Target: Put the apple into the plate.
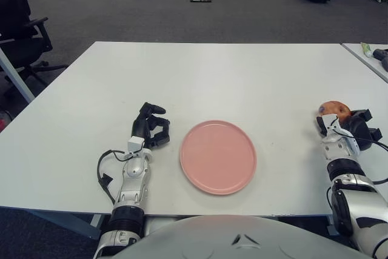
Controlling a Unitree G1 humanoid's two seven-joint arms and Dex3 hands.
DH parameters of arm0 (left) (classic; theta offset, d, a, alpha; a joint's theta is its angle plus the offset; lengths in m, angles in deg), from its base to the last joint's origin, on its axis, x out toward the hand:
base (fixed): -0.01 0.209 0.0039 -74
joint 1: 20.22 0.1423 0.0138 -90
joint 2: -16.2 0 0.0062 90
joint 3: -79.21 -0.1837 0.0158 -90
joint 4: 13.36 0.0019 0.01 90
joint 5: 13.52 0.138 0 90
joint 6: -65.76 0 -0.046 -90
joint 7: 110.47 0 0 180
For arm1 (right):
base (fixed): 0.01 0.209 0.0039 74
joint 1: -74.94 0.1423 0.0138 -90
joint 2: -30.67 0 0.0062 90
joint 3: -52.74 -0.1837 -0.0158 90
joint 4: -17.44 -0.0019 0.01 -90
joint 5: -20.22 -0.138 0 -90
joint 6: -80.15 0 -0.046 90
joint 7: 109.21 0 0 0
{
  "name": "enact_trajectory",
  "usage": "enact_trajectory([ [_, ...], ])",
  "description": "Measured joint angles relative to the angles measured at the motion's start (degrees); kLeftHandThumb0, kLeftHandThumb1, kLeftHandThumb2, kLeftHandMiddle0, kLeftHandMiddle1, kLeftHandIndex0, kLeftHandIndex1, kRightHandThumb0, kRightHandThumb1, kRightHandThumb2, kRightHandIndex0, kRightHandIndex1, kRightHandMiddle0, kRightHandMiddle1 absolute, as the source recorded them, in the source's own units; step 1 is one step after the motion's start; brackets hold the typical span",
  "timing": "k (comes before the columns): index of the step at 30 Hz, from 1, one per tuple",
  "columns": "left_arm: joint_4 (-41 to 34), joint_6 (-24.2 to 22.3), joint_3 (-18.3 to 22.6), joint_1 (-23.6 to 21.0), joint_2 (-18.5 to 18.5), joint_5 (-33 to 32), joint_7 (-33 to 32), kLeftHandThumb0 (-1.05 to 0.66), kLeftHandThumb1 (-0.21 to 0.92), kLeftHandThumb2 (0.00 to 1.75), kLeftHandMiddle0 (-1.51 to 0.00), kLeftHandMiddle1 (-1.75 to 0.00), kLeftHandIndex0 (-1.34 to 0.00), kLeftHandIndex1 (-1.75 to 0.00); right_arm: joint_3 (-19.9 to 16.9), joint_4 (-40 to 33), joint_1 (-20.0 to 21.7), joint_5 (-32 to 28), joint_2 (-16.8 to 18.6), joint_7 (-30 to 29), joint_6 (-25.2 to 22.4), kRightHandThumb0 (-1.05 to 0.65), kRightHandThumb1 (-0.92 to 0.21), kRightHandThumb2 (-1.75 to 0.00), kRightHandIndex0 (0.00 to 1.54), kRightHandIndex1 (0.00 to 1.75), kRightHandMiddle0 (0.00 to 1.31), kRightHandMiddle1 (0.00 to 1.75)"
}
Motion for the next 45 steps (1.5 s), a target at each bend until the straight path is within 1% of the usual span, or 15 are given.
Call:
enact_trajectory([
  [7,-0.08,-0.01,-0.06,0.01,-0.06,-0.11,0.06,-0.01,0.4,1.14,-0.64,-1.46,-0.41,-1.75,-0.26,-1.12,-0.11,-0.65,1.05,-1.81,0.32,-0.47,-0.36,-1.25,0.95,1.75,0.57,1.74],
  [14,-0.12,-0.02,-0.11,0.06,-0.11,-0.09,0.06,-0.01,0.39,1.15,-0.65,-1.46,-0.41,-1.75,-0.26,-1.64,-0.43,-0.66,1.56,-3.75,0.62,-0.47,-0.36,-1.26,0.99,1.75,0.58,1.75],
  [18,-0.12,-0.01,-0.18,0.07,-0.18,-0.07,0.06,-0.01,0.39,1.15,-0.65,-1.46,-0.41,-1.75,-0.08,0.4,-0.22,-0.6,1.47,-5.34,3.38,-0.47,-0.35,-1.27,1.02,1.75,0.58,1.75],
  [27,-0.19,-0.18,-0.23,0.08,-0.27,0.02,0.06,-0.01,0.39,1.15,-0.65,-1.46,-0.41,-1.75,0.28,2.69,-0.14,-0.57,1.45,-8.32,7.11,-0.47,-0.33,-1.3,1.1,1.75,0.6,1.75],
  [36,-0.19,-0.21,-0.22,0.09,-0.31,0.0,0.06,0.0,0.39,1.14,-0.65,-1.46,-0.41,-1.75,0.27,4.42,-0.14,-0.62,1.45,-10.02,11.01,-0.48,-0.32,-1.31,1.17,1.75,0.61,1.75],
  [45,-0.13,-0.2,-0.21,0.09,-0.33,0.0,0.06,0.0,0.39,1.14,-0.64,-1.45,-0.43,-1.75,0.55,5.99,-0.34,-0.62,1.46,-10.69,15.55,-0.47,-0.33,-1.3,1.2,1.75,0.6,1.75],
])
